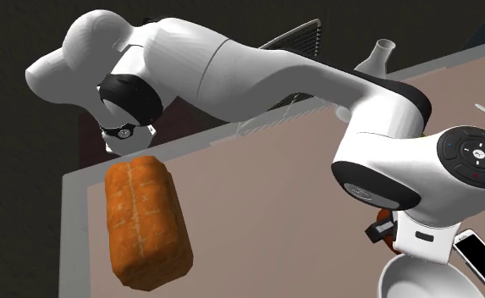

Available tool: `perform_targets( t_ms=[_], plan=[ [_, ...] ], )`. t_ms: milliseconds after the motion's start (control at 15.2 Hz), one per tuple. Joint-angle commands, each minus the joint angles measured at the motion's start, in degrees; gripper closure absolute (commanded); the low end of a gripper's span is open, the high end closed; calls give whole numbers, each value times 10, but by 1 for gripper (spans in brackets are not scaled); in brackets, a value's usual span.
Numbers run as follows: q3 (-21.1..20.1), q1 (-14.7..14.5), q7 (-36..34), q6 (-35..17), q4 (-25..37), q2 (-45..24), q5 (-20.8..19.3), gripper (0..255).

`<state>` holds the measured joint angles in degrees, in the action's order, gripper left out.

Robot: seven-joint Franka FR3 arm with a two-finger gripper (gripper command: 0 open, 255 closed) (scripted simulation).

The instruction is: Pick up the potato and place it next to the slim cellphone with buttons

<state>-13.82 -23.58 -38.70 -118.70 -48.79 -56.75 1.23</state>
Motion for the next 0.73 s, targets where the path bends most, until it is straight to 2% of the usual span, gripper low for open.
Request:
perform_targets(
  t_ms=[0, 132, 660],
  plan=[
    [-2, 6, 2, 11, -9, 21, 2, 0],
    [-3, 13, 3, 25, -22, 46, 5, 0],
    [-3, 13, 3, 25, -22, 46, 5, 0]
  ],
)
